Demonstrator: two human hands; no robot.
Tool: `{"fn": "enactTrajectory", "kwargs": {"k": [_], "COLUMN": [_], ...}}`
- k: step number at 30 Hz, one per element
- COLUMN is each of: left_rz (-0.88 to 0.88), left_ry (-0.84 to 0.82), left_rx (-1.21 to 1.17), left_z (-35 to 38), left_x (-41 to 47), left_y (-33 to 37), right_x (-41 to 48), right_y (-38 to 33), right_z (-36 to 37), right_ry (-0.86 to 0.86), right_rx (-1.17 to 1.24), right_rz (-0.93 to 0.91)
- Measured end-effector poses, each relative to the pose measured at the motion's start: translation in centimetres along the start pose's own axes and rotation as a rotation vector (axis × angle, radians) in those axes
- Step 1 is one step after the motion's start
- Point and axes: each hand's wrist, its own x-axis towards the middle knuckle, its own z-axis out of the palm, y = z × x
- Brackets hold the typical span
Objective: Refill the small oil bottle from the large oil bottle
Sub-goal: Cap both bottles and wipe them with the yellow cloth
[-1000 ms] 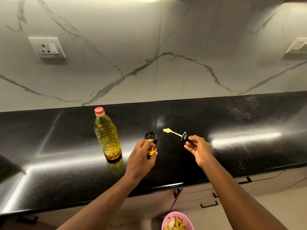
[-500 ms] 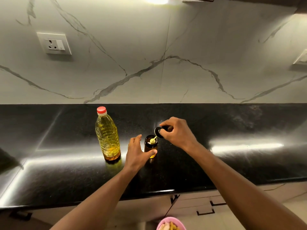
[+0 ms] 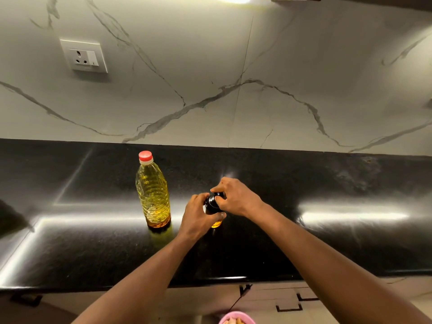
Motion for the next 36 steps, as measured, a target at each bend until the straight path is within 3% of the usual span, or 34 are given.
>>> {"fn": "enactTrajectory", "kwargs": {"k": [4,11,19,22,25,28,31,36], "left_rz": [0.003,0.012,-0.007,-0.024,0.078,0.238,0.431,0.559], "left_ry": [0.021,0.031,0.005,-0.077,-0.079,0.039,0.259,0.608], "left_rx": [-0.019,-0.005,0.029,0.084,0.128,0.137,0.112,0.356], "left_z": [0.1,0.0,-0.2,-0.9,-2.5,-5.2,-8.5,-16.2], "left_x": [0.1,0.1,-0.1,-0.6,-1.3,-1.9,-2.1,-1.9], "left_y": [0.1,0.3,0.5,1.6,3.9,7.2,10.4,13.8], "right_x": [0.8,0.8,0.7,-0.3,-0.7,-0.3,0.9,4.4], "right_y": [0.1,0.0,0.2,0.3,-0.1,-2.0,-4.7,-10.0], "right_z": [0.3,0.8,1.6,2.0,1.3,-0.5,-2.7,-5.4], "right_ry": [-0.036,0.08,0.098,0.226,0.449,0.556,0.602,0.718], "right_rx": [-0.036,-0.077,-0.217,-0.305,-0.229,-0.127,-0.041,-0.031], "right_rz": [-0.007,0.066,0.09,0.058,-0.04,-0.145,-0.213,-0.348]}}
